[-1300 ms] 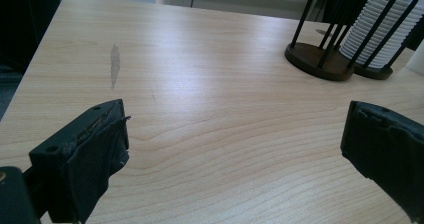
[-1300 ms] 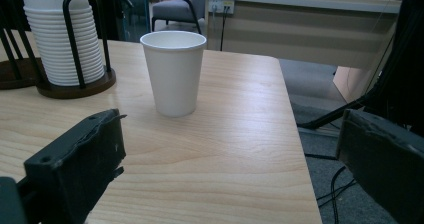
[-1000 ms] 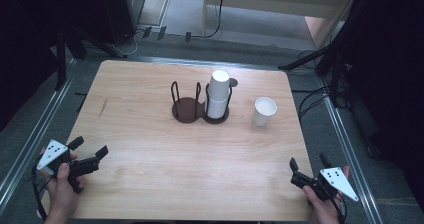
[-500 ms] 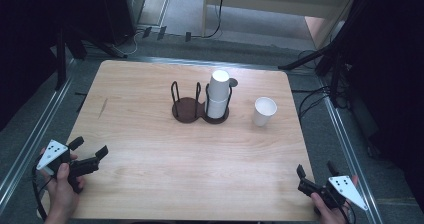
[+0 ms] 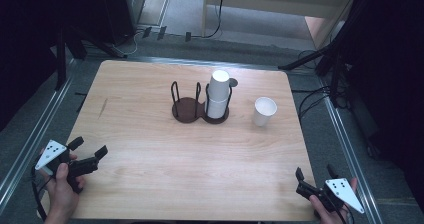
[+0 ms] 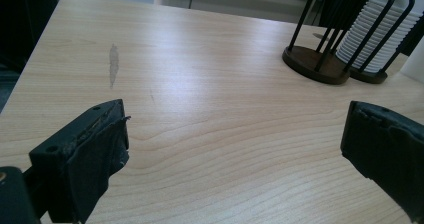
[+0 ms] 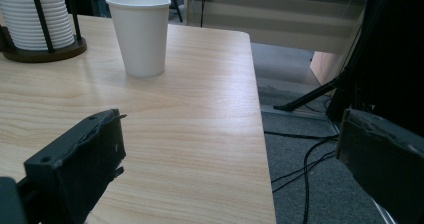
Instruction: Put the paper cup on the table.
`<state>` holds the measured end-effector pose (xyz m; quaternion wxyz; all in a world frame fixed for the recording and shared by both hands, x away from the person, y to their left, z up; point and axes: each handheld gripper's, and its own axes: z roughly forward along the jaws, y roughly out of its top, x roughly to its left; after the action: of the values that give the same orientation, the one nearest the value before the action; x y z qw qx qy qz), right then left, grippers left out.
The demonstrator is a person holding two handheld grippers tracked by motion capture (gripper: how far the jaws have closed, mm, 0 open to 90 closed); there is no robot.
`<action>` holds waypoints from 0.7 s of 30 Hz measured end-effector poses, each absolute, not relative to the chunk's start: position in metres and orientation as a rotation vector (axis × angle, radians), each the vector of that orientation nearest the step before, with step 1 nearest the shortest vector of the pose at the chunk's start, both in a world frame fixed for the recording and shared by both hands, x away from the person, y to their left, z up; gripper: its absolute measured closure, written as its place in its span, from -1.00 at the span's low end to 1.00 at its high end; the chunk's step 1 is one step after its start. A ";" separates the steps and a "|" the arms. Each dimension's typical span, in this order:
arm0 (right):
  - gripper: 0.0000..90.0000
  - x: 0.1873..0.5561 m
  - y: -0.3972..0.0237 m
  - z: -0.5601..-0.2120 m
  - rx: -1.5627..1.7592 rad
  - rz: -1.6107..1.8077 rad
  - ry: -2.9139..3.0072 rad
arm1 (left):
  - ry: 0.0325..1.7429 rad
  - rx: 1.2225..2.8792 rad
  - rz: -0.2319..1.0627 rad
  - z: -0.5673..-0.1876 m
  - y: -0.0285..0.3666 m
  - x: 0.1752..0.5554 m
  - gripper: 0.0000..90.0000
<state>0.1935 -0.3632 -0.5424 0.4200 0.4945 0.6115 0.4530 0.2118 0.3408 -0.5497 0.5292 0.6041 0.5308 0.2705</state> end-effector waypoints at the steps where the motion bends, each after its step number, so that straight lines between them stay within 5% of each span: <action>1: -1.00 0.194 -0.363 -0.543 1.240 1.135 1.535 | 1.268 1.443 0.646 -0.550 0.341 0.212 -1.00; 21: -1.00 0.195 -0.361 -0.547 1.259 1.124 1.527 | 1.285 1.451 0.650 -0.551 0.339 0.213 -1.00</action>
<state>0.1948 -0.3605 -0.5465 0.4193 0.5022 0.6090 0.4484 0.2133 0.3389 -0.5507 0.5214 0.6056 0.5365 0.2714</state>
